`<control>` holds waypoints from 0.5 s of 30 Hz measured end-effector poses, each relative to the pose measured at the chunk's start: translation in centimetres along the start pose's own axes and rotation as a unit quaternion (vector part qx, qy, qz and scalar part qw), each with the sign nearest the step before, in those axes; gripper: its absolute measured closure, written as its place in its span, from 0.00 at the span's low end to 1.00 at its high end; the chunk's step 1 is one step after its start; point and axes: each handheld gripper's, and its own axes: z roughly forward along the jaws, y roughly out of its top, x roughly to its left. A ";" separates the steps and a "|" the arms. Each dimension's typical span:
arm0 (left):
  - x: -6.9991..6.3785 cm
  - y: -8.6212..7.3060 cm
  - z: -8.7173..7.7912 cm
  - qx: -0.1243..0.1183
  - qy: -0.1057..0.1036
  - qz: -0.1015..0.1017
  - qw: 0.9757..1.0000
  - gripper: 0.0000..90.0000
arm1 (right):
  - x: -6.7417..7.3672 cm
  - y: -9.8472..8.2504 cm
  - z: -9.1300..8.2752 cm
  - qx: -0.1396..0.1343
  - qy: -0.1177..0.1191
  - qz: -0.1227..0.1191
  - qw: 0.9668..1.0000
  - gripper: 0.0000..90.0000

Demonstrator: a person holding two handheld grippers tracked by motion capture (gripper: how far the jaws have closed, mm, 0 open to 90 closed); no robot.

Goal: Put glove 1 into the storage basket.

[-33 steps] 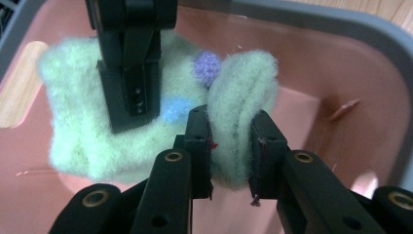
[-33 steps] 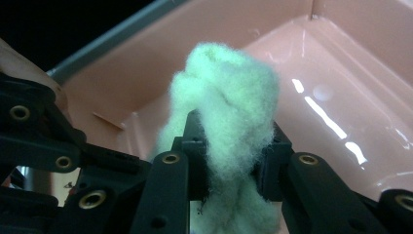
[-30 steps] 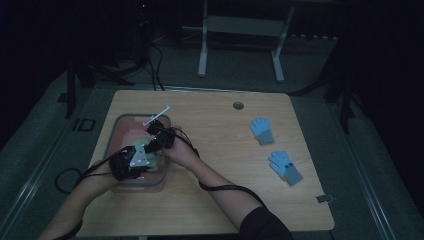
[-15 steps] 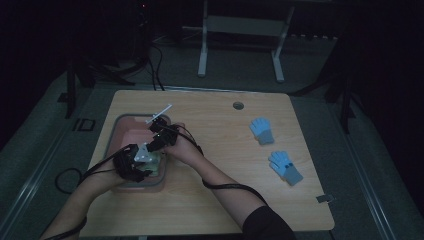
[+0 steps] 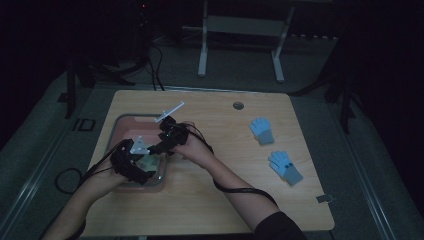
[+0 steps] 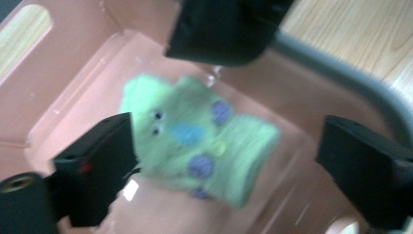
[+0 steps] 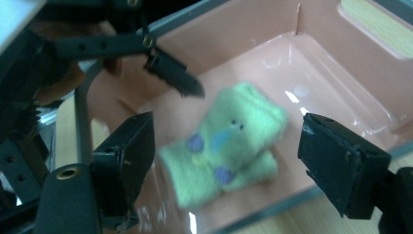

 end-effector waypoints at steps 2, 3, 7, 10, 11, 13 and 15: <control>-0.4 0.5 -0.1 -0.009 -0.004 0.001 1.000 0.03 | 0.0 -0.4 -0.6 -0.001 0.000 -0.001 1.000 0.23; -0.6 0.7 -0.1 -0.012 -0.008 0.001 1.000 0.03 | 0.0 -0.6 -0.9 -0.001 0.001 0.001 1.000 0.23; -1.2 1.5 0.0 -0.023 -0.019 0.003 1.000 0.03 | -0.2 -1.5 -2.4 -0.009 -0.005 -0.003 1.000 0.23; -1.6 2.2 0.3 -0.032 -0.030 0.003 0.999 0.03 | -0.4 -2.4 -3.6 -0.016 -0.017 -0.009 1.000 0.23; -1.6 2.2 0.3 -0.032 -0.030 0.003 0.999 0.03 | -0.4 -2.4 -3.6 -0.016 -0.017 -0.009 1.000 0.23; -2.1 2.8 0.4 -0.052 -0.031 0.007 0.998 0.03 | -0.9 -3.3 -4.7 -0.020 -0.022 -0.009 1.000 0.23; -2.4 3.2 0.5 -0.064 -0.031 0.010 0.997 0.03 | -1.3 -4.1 -5.5 -0.023 -0.031 -0.012 0.999 0.23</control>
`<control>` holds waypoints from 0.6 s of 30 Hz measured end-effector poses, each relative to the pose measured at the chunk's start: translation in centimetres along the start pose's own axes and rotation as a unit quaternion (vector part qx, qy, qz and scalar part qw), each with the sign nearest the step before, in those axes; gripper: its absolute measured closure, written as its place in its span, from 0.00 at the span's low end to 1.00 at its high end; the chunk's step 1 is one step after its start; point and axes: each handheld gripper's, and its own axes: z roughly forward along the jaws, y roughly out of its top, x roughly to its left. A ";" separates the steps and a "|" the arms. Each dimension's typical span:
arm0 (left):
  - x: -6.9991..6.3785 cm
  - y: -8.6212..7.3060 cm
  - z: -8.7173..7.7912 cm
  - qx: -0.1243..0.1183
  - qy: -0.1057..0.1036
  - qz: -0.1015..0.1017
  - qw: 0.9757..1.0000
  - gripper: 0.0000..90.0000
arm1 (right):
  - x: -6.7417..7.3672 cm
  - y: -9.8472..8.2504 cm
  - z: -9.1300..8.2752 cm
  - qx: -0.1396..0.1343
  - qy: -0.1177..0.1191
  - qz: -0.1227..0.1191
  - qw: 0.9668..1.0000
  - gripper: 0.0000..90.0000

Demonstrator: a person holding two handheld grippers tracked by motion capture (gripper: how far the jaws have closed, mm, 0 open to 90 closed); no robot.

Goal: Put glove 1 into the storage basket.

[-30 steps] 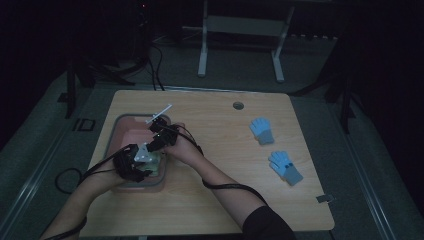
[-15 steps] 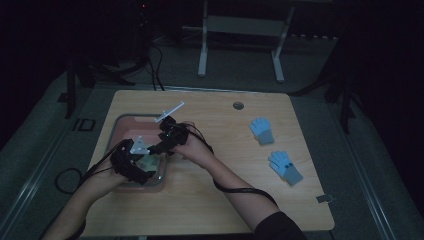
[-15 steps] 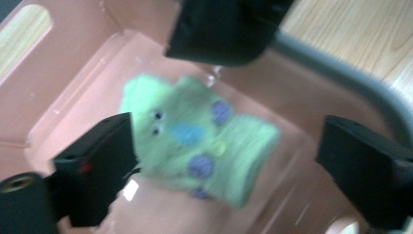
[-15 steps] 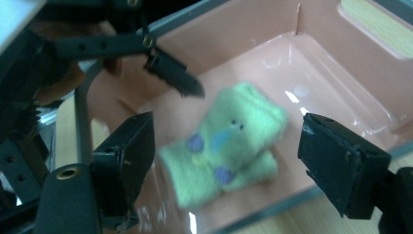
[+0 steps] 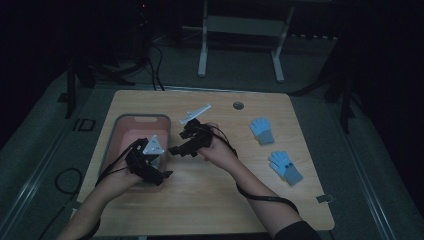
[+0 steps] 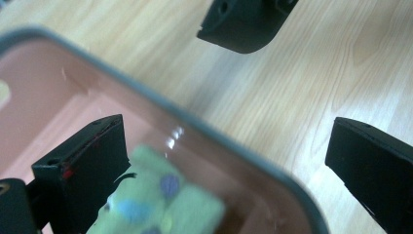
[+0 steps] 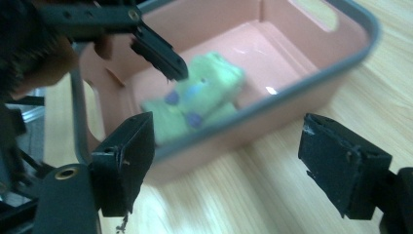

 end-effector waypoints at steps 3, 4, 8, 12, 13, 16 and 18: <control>-0.5 0.8 0.5 -0.006 -0.008 0.003 1.000 0.03 | -0.6 -0.8 -0.9 -0.001 -0.007 0.005 1.000 0.22; -0.6 1.0 0.6 -0.005 -0.010 0.005 1.000 0.03 | -0.9 -1.2 -1.4 -0.004 -0.012 0.005 1.000 0.22; -1.7 1.9 1.3 -0.010 -0.017 0.014 1.000 0.03 | -1.5 -2.5 -2.8 -0.006 -0.027 0.006 1.000 0.20; -2.8 2.7 2.0 -0.018 -0.023 0.019 0.999 0.03 | -2.3 -3.9 -4.2 -0.014 -0.037 0.023 0.999 0.17; -2.9 2.8 2.2 -0.020 -0.026 0.020 0.999 0.03 | -2.5 -4.3 -4.6 -0.016 -0.039 0.024 0.999 0.16; -3.8 3.3 2.9 -0.024 -0.032 0.022 0.999 0.03 | -3.0 -5.3 -5.6 -0.020 -0.042 0.037 0.998 0.16; -4.3 3.5 3.4 -0.027 -0.035 0.023 0.999 0.03 | -3.3 -6.0 -6.3 -0.022 -0.044 0.043 0.998 0.15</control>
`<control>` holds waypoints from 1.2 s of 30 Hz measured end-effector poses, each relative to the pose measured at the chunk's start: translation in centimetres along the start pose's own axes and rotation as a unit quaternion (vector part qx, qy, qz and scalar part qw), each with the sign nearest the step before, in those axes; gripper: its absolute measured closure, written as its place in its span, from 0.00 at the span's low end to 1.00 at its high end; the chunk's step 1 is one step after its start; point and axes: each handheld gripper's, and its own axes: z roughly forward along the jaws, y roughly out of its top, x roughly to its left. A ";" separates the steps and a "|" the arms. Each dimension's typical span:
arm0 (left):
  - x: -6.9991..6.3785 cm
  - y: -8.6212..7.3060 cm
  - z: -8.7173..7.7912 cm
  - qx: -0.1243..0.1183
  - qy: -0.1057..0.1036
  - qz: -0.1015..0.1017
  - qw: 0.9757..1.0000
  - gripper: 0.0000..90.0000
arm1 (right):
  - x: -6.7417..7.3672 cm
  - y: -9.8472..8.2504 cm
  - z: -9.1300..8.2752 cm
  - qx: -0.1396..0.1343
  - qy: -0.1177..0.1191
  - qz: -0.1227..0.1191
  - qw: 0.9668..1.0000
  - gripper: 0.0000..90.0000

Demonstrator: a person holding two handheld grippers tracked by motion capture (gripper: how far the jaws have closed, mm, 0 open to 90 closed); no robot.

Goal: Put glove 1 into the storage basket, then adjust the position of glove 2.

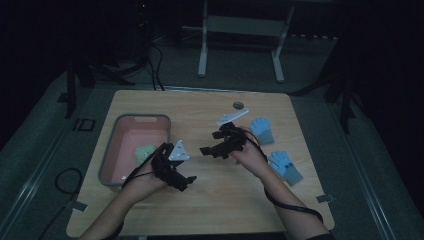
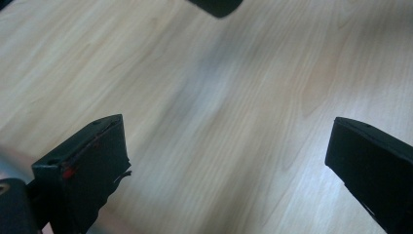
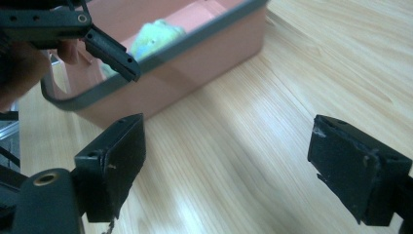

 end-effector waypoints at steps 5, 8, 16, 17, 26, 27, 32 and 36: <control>-1.1 0.5 1.1 -0.002 0.004 0.014 1.000 0.03 | -1.0 -1.6 -1.9 -0.013 -0.015 0.009 1.000 0.15; -1.5 0.7 1.5 -0.010 0.004 0.014 1.000 0.03 | -1.6 -2.7 -3.0 -0.021 -0.029 0.013 0.999 0.15; -2.4 1.2 2.8 -0.035 -0.011 -0.004 0.999 0.03 | -3.3 -5.6 -4.7 -0.032 -0.059 0.013 0.998 0.19; -2.6 1.1 3.0 -0.037 -0.011 -0.007 0.999 0.03 | -3.5 -5.9 -4.9 -0.033 -0.063 0.014 0.997 0.22; -3.4 0.4 4.6 -0.049 -0.035 -0.023 0.998 0.03 | -5.7 -8.3 -6.0 -0.025 -0.118 0.031 0.992 0.32; -3.6 0.0 5.0 -0.047 -0.038 -0.027 0.998 0.03 | -6.0 -8.6 -6.2 -0.023 -0.122 0.036 0.992 0.36; -3.9 -1.0 5.7 -0.054 -0.039 -0.034 0.997 0.03 | -7.7 -9.8 -7.1 -0.028 -0.156 0.055 0.986 0.52; -4.0 -1.8 5.9 -0.062 -0.036 -0.041 0.997 0.03 | -9.7 -10.5 -8.1 -0.032 -0.195 0.073 0.978 0.64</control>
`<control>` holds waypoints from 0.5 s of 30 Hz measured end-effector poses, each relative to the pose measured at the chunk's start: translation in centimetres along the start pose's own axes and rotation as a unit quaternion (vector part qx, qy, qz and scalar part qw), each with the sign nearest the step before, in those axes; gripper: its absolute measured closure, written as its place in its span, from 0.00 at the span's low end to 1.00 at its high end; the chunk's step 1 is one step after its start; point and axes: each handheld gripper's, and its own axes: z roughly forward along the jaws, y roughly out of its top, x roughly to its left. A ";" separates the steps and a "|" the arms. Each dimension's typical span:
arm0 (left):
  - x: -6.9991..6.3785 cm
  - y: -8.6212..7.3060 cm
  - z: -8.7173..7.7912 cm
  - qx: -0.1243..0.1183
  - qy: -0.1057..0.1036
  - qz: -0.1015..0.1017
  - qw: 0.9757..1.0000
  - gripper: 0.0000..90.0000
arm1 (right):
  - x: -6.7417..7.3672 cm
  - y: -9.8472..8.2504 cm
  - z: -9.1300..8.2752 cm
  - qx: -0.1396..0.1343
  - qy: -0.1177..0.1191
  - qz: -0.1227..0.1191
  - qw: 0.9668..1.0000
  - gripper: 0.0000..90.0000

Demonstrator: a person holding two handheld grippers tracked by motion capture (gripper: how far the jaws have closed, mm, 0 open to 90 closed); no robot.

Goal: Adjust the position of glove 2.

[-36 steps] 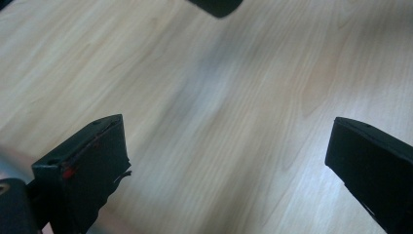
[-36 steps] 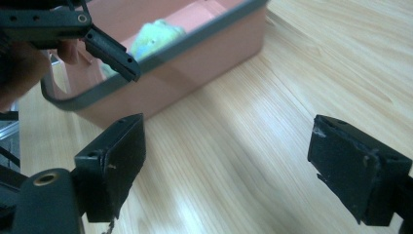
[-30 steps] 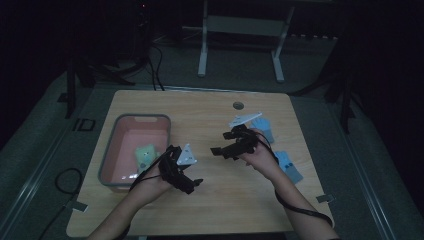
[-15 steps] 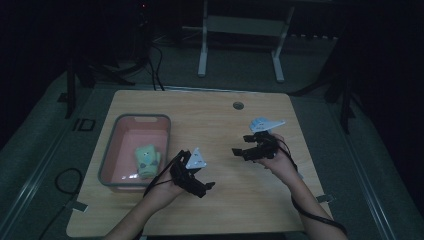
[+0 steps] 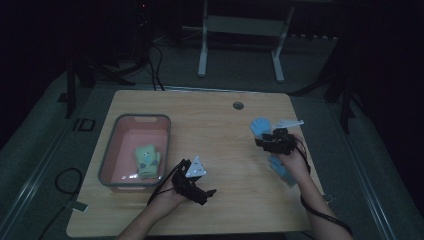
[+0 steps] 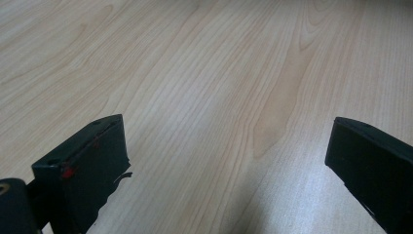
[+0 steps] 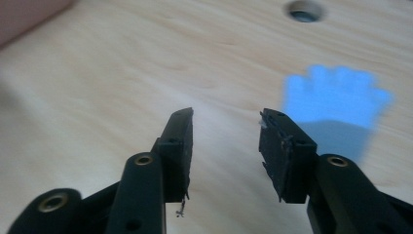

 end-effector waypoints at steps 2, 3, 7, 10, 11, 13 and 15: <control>0.0 -0.4 0.1 -0.002 -0.003 -0.006 1.000 0.03 | -1.0 0.0 0.0 0.000 -0.015 0.004 1.000 0.69; 0.0 -0.5 0.2 -0.001 -0.002 -0.006 1.000 0.03 | -1.5 0.0 0.1 0.002 -0.021 0.010 1.000 0.72; -0.1 -1.2 0.3 -0.005 0.003 -0.011 1.000 0.03 | -3.2 0.2 0.4 0.004 -0.042 0.032 0.999 0.79; -0.1 -1.5 0.2 -0.014 0.007 -0.014 1.000 0.03 | -4.1 0.4 1.0 0.008 -0.051 0.042 0.998 0.79; -0.1 -1.6 0.2 -0.017 0.010 -0.015 1.000 0.03 | -4.4 0.5 1.3 0.009 -0.053 0.042 0.998 0.78; -0.1 -1.8 0.2 -0.018 0.013 -0.015 1.000 0.03 | -4.9 0.6 1.9 0.013 -0.058 0.041 0.997 0.74; -0.1 -1.9 0.1 -0.024 0.011 -0.020 0.999 0.03 | -5.2 0.6 2.6 0.019 -0.059 0.036 0.997 0.73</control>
